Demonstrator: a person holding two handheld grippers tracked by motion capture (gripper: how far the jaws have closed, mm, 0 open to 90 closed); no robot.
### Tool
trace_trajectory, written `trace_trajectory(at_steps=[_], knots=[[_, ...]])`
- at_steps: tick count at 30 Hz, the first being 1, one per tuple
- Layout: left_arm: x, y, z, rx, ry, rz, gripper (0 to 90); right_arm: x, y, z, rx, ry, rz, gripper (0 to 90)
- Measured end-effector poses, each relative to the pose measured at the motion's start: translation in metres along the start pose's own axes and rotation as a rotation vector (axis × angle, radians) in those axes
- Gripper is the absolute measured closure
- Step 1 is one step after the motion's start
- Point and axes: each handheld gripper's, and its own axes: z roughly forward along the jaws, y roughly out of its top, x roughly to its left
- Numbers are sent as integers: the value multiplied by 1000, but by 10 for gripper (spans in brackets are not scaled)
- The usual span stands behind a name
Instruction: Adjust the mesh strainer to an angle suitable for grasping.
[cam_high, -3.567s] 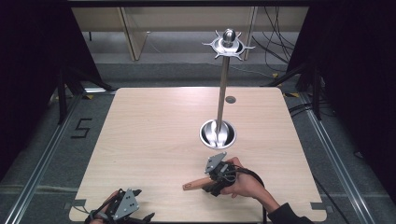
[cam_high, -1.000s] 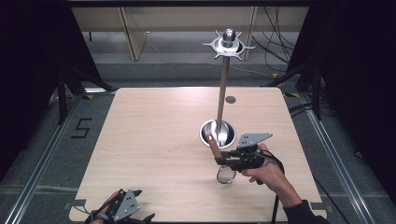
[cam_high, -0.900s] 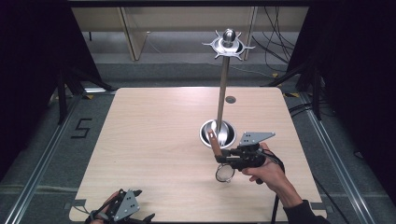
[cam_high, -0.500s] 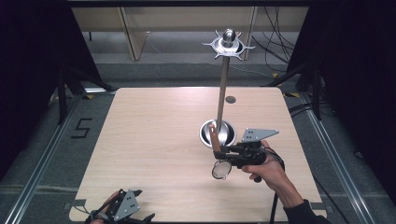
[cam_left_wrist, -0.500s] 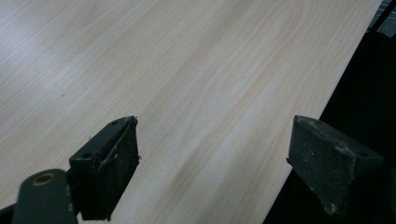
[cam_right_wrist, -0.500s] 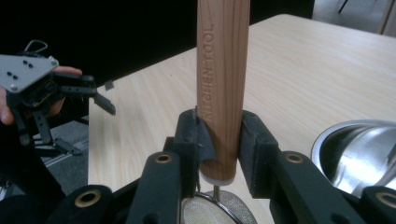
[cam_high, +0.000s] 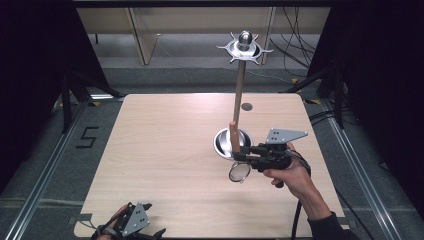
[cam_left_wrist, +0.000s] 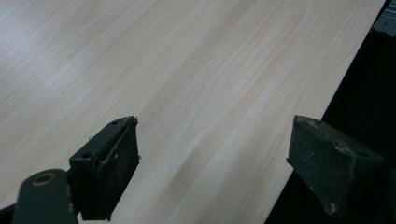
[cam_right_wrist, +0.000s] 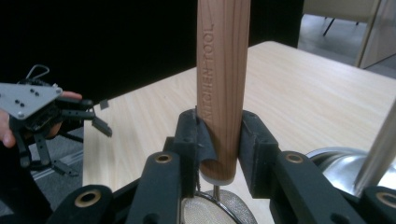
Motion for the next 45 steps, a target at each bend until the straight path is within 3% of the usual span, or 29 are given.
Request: trace_trajectory(at_steps=[1, 3, 7, 9, 14, 15, 16, 17, 22, 24, 27, 31, 32, 36, 44, 45], knots=[[0, -1, 1, -3, 7, -6, 156, -2, 4, -2, -23, -9, -2, 716], [0, -1, 1, -4, 9, -6, 156, -1, 6, -4, -13, -14, 17, 717], [0, -1, 1, -2, 9, -6, 156, -7, 19, -6, -56, -31, -25, 717], [0, -1, 1, -4, 11, -9, 156, -6, 21, -7, -53, -18, -6, 717], [0, -1, 0, -4, 18, 0, 156, -9, 31, -14, -83, -45, -25, 717], [-1, -1, 1, -17, 6, -19, 156, -9, 32, -15, -88, -39, -21, 716], [0, -1, 1, -1, 9, -8, 156, -9, 33, -16, -87, -43, -16, 716], [0, -1, 1, -3, 11, -6, 156, -11, 35, -18, -97, -50, -39, 716], [0, -1, 1, -1, 9, -9, 156, -11, 38, -23, -103, -49, -10, 717], [-1, -1, 2, -11, 5, -22, 156, -14, 40, -25, -119, -55, -32, 716], [0, -1, 1, 0, 9, -7, 156, -13, 43, -28, -111, -54, -18, 716], [-1, -1, 2, -11, 1, -22, 156, -14, 49, -32, -112, -69, -23, 716], [-1, -1, 2, -11, 2, -19, 156, -16, 53, -35, -123, -82, -49, 716], [-1, -1, 2, -12, 3, -22, 156, -17, 58, -38, -127, -87, -32, 717], [-1, -1, 2, -11, 1, -24, 156, -23, 76, -45, -145, -106, -72, 716], [-1, -1, 2, -11, 1, -23, 156, -23, 78, -46, -146, -110, -55, 717]])
